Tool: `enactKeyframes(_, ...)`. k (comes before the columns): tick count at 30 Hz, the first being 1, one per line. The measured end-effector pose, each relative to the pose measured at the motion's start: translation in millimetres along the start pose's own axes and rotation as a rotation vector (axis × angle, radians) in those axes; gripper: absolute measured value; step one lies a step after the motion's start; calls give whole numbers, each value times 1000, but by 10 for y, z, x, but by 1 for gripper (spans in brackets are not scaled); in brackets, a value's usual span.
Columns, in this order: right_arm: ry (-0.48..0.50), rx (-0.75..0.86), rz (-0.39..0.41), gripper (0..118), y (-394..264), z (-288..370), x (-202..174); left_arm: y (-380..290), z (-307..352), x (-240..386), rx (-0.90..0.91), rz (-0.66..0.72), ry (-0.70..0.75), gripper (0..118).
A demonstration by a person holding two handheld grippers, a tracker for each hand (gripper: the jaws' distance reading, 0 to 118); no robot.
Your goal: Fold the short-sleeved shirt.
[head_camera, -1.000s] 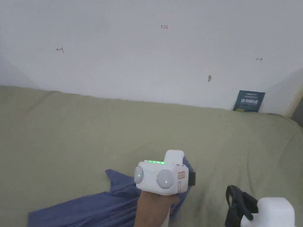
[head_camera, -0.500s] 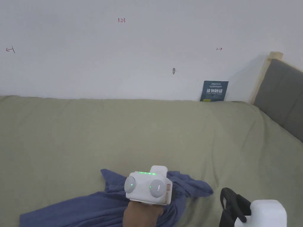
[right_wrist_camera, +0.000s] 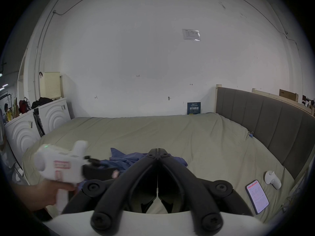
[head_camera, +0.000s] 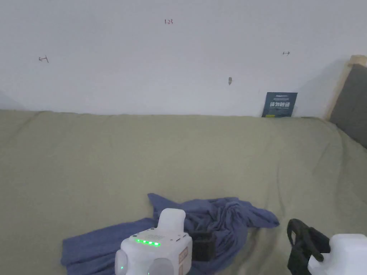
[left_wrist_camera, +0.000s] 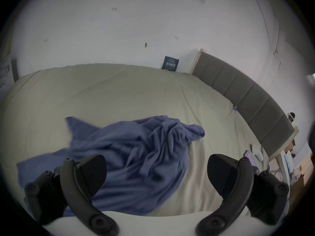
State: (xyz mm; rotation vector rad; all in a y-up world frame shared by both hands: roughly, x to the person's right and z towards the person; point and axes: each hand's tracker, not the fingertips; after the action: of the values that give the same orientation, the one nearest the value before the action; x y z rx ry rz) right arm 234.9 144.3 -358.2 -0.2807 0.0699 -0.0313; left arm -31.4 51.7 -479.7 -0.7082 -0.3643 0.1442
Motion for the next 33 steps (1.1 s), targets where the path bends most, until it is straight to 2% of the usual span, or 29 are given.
enactKeyframes(1,7,2,0,0,-12,28,-36,-115,142,-125,-9,-6,24,102)
enactKeyframes(2,12,1,-1,0,-23,47,-70,-198,269,-229,-21,-8,22,62)
enactKeyframes(3,18,0,-4,0,-43,72,-112,-287,378,-354,-56,-3,69,0)
enactKeyframes(4,26,-3,-9,0,-58,89,-157,-416,492,-488,-85,-1,153,0)
enactKeyframes(5,33,-4,-11,0,-71,101,-193,-475,515,-620,-80,-1,163,0)
enactKeyframes(7,49,-9,-14,0,-101,117,-283,-531,639,-960,-122,104,134,0)
enactKeyframes(9,59,-15,-11,0,-124,117,-350,-530,782,-1240,-111,132,184,0)
enactKeyframes(10,68,-19,-10,0,-135,110,-383,-450,801,-1389,-126,108,231,0)
enactKeyframes(12,77,-27,-7,0,-152,93,-429,-218,800,-1699,-147,144,287,0)
enactKeyframes(16,88,-47,-6,0,-202,23,-488,375,464,-2474,-237,353,300,0)
enactKeyframes(17,87,-51,-4,0,-215,6,-499,484,375,-2609,-271,410,306,9)
enactKeyframes(19,86,-61,-2,0,-242,-29,-499,685,156,-2836,-340,448,297,93)
enactKeyframes(20,85,-65,-2,0,-249,-45,-498,728,59,-2929,-378,492,295,118)
enactKeyframes(23,79,-73,-4,0,-266,-95,-477,705,-19,-2839,-331,614,323,118)
enactKeyframes(26,72,-77,-10,0,-270,-142,-439,652,-168,-2798,-423,608,325,118)
enactKeyframes(29,65,-81,-11,0,-287,-172,-403,568,-295,-2735,-443,591,373,118)
enactKeyframes(32,58,-84,-20,0,-307,-184,-380,486,-372,-2573,-494,572,417,110)
enactKeyframes(33,58,-86,-23,0,-309,-185,-375,528,-456,-2704,-504,503,464,100)
